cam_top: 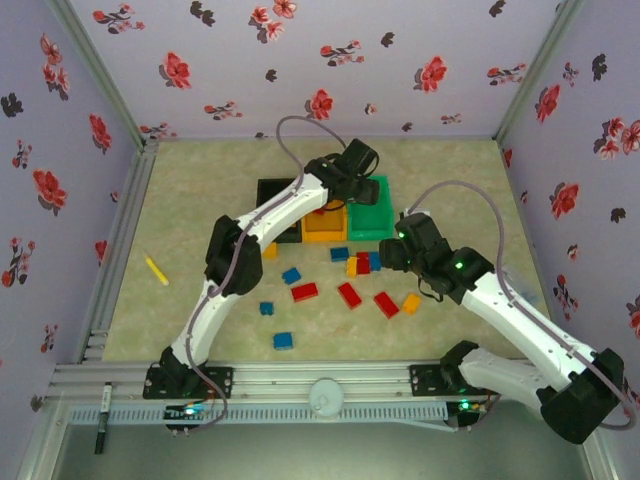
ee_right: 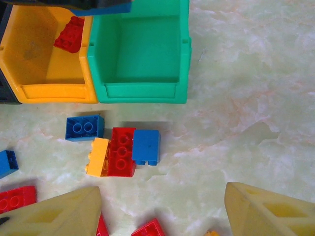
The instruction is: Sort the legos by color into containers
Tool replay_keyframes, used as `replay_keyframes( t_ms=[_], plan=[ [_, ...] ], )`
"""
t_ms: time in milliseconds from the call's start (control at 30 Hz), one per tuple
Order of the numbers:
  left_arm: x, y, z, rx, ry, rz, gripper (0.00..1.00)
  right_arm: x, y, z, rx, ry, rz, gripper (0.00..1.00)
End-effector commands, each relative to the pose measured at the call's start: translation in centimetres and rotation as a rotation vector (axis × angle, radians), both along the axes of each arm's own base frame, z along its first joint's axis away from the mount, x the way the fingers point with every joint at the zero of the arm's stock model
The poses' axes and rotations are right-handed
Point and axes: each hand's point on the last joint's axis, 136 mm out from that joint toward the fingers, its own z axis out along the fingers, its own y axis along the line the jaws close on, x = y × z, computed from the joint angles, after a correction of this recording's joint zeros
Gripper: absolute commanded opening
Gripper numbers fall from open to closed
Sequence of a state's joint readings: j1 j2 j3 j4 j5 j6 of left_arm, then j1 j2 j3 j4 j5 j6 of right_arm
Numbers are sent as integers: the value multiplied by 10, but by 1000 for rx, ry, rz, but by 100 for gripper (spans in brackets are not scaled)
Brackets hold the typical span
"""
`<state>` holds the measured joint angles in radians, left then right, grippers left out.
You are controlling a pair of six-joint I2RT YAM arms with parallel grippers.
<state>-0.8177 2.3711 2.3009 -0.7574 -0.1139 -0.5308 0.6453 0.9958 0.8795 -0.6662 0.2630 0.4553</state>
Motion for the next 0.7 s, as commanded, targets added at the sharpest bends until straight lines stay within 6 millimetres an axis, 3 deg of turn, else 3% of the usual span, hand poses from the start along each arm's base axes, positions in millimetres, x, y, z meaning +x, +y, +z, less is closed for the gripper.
replay_keyframes(
  t_ms=[0, 267, 300, 367, 433, 667],
  plan=[
    [0, -15, 0, -20, -1, -52, 56, -5, -12, -7, -27, 13, -29, 68],
    [5, -28, -9, -58, -2, -61, 56, -8, -16, -7, -30, 14, -36, 68],
    [6, -28, -9, -61, -3, -62, 58, -8, -17, -7, -30, 16, -37, 68],
    [6, -29, -10, -62, -5, -64, 74, -7, -17, -8, -30, 18, -35, 68],
    [5, -29, -7, -63, -7, -71, 81, -7, -17, -9, -31, 21, -37, 68],
    [-3, -16, 23, -65, -36, -71, 83, -7, -17, -14, -32, 32, -43, 69]
  ],
)
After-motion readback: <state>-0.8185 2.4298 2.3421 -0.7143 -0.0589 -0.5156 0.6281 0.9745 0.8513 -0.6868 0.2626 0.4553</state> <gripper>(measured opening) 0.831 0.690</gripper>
